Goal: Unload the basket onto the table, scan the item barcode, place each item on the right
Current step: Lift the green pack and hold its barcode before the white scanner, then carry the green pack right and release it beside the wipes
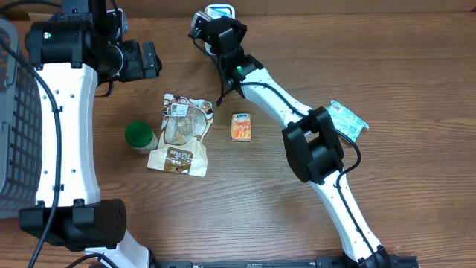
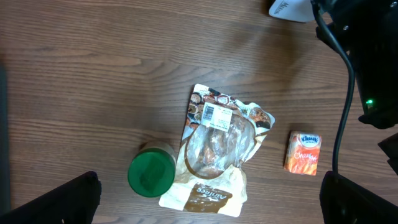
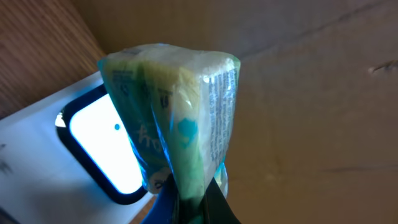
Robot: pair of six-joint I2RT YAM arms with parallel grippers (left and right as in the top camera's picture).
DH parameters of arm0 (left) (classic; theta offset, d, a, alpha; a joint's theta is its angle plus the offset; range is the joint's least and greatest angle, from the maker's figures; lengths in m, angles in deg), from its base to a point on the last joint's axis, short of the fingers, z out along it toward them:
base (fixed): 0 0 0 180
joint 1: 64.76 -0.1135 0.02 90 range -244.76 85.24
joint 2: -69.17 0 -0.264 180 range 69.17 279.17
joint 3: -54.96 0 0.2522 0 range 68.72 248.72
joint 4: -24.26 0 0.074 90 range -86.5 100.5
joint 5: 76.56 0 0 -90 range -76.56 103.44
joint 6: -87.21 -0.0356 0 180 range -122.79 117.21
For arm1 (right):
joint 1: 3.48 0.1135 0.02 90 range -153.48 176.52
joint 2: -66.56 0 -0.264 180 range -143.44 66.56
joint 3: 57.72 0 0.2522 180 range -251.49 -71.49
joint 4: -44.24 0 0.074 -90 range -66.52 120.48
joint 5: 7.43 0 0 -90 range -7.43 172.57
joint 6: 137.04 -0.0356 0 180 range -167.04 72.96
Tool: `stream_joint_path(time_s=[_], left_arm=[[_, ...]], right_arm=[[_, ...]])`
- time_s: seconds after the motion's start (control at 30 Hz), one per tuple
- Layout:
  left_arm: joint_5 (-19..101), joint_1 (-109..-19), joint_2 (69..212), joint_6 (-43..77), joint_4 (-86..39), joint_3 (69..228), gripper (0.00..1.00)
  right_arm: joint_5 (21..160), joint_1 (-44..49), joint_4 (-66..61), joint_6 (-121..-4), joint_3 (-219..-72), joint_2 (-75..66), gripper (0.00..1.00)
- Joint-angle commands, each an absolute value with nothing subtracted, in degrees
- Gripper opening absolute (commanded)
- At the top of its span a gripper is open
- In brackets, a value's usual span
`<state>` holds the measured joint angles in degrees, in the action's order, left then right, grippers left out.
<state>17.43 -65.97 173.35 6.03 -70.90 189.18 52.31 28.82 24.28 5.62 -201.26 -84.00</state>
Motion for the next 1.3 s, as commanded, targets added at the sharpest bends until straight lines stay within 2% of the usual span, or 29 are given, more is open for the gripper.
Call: stream_joint_path(time_s=[0.0, 0.13, 0.23, 0.3, 0.47, 0.57, 0.73, 1.03, 1.1, 1.13, 1.23, 1.27], left_arm=[[17.06, -66.1, 172.98, 6.42, -70.88, 189.36, 0.99], [17.06, -66.1, 172.98, 6.42, -70.88, 189.36, 1.0], [17.06, -66.1, 172.98, 6.42, -70.88, 189.36, 1.0], [17.06, -66.1, 172.98, 6.42, -70.88, 189.36, 1.0], [17.06, -66.1, 172.98, 6.42, -70.86, 189.36, 0.99], [17.06, -66.1, 172.98, 6.42, -70.88, 189.36, 1.0], [17.06, -66.1, 172.98, 6.42, -70.88, 189.36, 1.0], [17.06, -66.1, 172.98, 6.42, -70.88, 189.36, 1.0], [17.06, -66.1, 172.98, 6.42, -70.86, 189.36, 1.0], [17.06, -66.1, 172.98, 6.42, -70.88, 189.36, 1.0], [17.06, -66.1, 172.98, 6.42, -70.88, 189.36, 1.0], [17.06, -66.1, 172.98, 6.42, -70.86, 189.36, 1.0]], right_arm=[[54.76, 29.19, 20.07, -5.55, -201.59, -75.45, 0.04], [58.97, 29.3, 6.95, -16.65, -201.61, -67.67, 0.04], [65.38, 28.42, -10.4, -35.36, -201.61, -59.54, 0.04], [69.82, 26.72, -20.76, -43.36, -201.61, -56.11, 0.04], [73.38, 19.75, -40.98, -59.34, -201.09, -55.02, 0.04], [73.9, 14.54, -47.8, -65.59, -196.69, -55.98, 0.04], [74.38, 7.16, -48.41, -66.16, -184.52, -56.37, 0.04], [81.4, -5.32, -40.83, -66.14, -168.08, -56.37, 0.05], [81.29, -7.05, -40.19, -66.09, -166.97, -56.37, 0.18], [81.23, -8.54, -40.37, -66.11, -166.84, -56.37, 0.39], [81.84, -10.04, -41.48, -65.17, -167.05, -56.33, 0.61], [82.78, -10.37, -42.12, -63.38, -167.34, -56.33, 0.61]])
